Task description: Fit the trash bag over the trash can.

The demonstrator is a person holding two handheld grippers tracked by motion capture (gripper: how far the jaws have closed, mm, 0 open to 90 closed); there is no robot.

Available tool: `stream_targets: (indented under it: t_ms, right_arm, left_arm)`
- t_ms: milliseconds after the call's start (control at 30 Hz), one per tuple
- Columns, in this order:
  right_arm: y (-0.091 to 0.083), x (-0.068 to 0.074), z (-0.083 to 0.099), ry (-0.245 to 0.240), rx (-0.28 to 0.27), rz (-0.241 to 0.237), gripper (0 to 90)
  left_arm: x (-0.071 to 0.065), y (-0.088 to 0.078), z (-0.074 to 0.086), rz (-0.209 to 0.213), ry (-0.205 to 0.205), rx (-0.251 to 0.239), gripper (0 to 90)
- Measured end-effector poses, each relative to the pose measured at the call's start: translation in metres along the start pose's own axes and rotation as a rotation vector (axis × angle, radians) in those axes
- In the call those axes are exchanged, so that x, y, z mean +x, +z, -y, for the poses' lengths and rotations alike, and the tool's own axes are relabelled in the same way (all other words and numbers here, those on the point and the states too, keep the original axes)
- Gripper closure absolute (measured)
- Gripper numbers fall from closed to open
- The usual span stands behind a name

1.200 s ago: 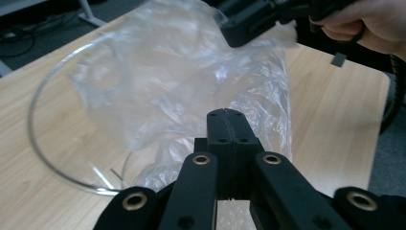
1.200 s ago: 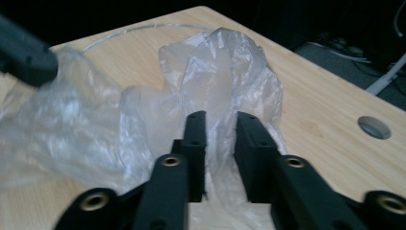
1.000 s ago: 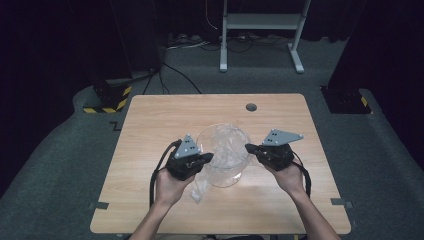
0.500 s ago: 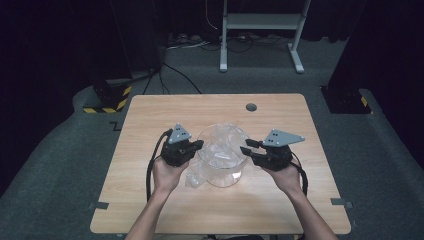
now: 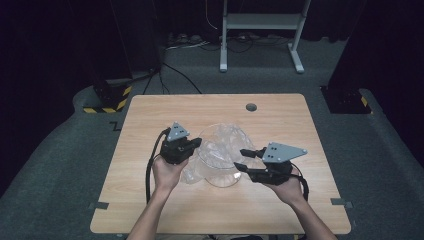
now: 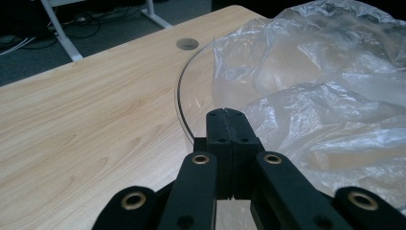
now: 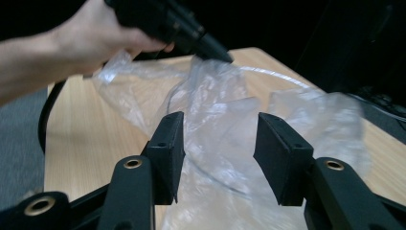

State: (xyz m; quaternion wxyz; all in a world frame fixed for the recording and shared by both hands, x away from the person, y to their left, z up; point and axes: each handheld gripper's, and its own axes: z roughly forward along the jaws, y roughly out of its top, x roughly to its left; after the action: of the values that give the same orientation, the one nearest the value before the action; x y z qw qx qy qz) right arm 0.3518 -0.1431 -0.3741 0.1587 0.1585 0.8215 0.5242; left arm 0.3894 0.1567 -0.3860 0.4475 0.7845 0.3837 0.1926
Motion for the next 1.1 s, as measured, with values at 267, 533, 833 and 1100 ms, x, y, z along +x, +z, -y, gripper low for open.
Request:
stream_targets:
  t_ms: [267,533,833,1100]
  right_arm:
    - [0.027,-0.015,-0.002,-0.001,0.095,-0.047,75.2]
    - [0.031,-0.023,-0.011,-0.022,0.102,-0.020,87.3]
    - [0.047,-0.040,-0.026,-0.020,0.179,-0.077,88.1]
    - [0.058,-0.047,-0.035,-0.041,0.253,-0.112,88.1]
  left_arm:
    - [0.000,-0.004,0.005,0.034,-0.067,-0.039,77.7]
    - [-0.014,-0.021,0.013,0.071,-0.111,-0.162,48.0]
    - [-0.019,-0.019,0.014,0.037,-0.077,-0.131,49.8]
    - [-0.019,-0.013,0.015,0.031,-0.069,-0.085,63.1]
